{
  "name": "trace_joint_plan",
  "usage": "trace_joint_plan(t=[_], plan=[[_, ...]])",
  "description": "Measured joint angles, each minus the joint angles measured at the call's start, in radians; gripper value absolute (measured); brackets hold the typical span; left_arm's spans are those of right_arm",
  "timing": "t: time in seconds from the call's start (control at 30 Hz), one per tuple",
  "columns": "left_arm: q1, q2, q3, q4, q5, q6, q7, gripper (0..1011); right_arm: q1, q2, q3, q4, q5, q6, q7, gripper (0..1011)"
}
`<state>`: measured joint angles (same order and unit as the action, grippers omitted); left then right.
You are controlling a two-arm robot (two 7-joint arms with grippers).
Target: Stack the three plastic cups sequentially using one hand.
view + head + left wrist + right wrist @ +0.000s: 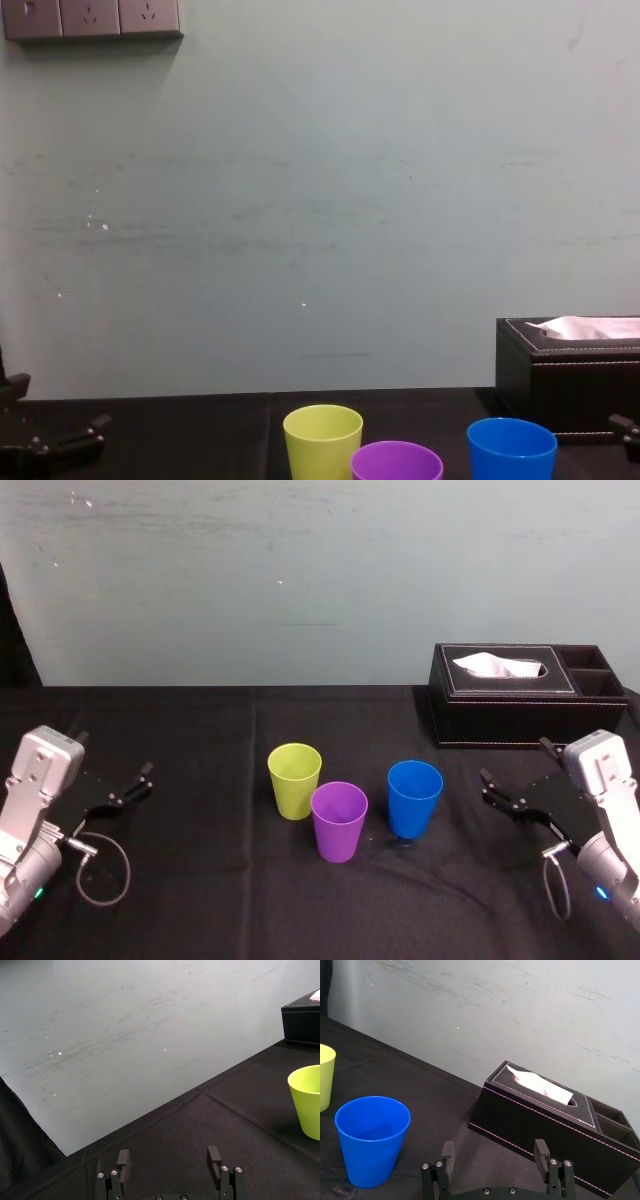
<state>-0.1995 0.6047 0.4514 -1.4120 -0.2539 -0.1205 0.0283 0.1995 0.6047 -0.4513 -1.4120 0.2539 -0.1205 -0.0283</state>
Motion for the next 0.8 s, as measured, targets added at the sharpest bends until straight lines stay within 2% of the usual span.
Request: trace_joint_plan(t=[0.6, 0.8], plan=[[0.000, 0.000, 0.000, 0.000, 0.000, 0.000, 0.000, 1000, -0.001, -0.001, 0.002, -0.002, -0.001, 0.000, 0.000, 1003], [0.000, 0.000, 0.000, 0.000, 0.000, 0.000, 0.000, 1000, -0.033, 0.005, 0.025, -0.046, 0.007, 0.016, 0.020, 1003]])
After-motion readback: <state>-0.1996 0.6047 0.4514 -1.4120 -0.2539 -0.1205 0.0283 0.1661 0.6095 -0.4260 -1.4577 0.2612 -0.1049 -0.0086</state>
